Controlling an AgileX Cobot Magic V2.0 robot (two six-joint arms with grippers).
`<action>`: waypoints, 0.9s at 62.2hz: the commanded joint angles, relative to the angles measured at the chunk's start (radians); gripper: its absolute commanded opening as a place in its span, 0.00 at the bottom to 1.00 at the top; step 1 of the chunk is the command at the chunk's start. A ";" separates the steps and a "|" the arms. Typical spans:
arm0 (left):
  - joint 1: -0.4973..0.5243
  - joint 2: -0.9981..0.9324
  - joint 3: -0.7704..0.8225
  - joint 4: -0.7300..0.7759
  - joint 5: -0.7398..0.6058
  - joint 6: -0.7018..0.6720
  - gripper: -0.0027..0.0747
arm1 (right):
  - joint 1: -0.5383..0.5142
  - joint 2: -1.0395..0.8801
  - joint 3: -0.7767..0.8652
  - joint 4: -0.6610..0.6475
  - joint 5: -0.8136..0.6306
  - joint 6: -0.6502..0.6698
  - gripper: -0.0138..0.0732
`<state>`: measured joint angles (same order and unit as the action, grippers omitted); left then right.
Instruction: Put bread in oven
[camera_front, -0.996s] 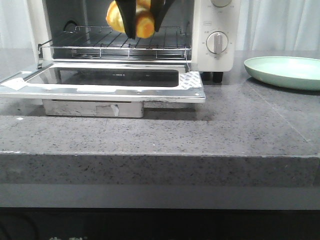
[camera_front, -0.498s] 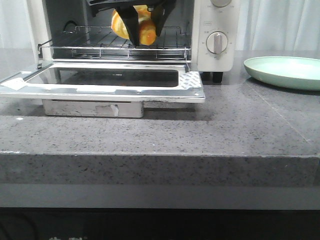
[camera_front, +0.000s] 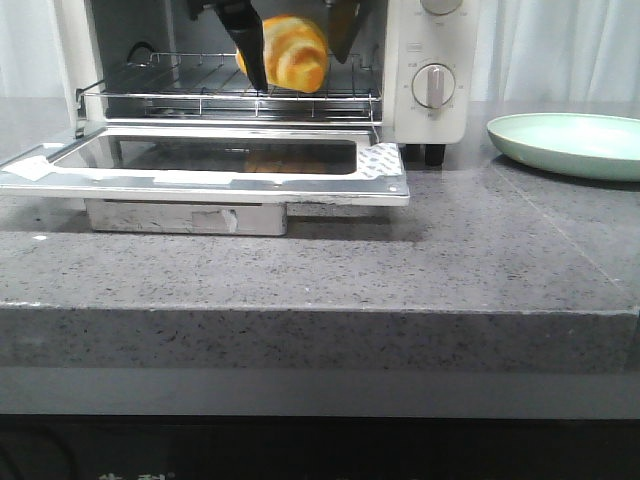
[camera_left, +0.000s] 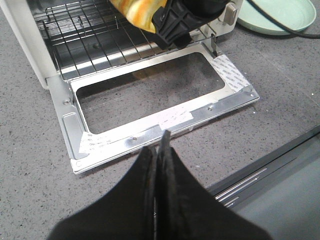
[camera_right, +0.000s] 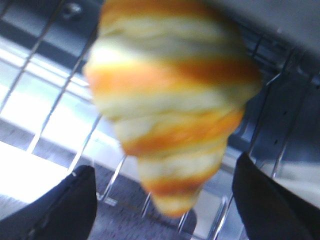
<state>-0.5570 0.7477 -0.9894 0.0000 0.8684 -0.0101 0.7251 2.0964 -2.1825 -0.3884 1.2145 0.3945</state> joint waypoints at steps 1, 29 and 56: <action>-0.002 -0.004 -0.026 0.000 -0.076 -0.004 0.01 | 0.015 -0.106 -0.011 -0.020 -0.004 -0.004 0.83; -0.002 -0.004 -0.026 0.000 -0.083 -0.004 0.01 | 0.017 -0.489 0.491 -0.046 -0.190 0.012 0.83; -0.002 -0.004 -0.026 0.000 -0.082 -0.004 0.01 | -0.270 -1.003 1.058 0.047 -0.395 0.010 0.83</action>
<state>-0.5570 0.7477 -0.9894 0.0000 0.8590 -0.0101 0.4866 1.2064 -1.1679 -0.3375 0.8932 0.4055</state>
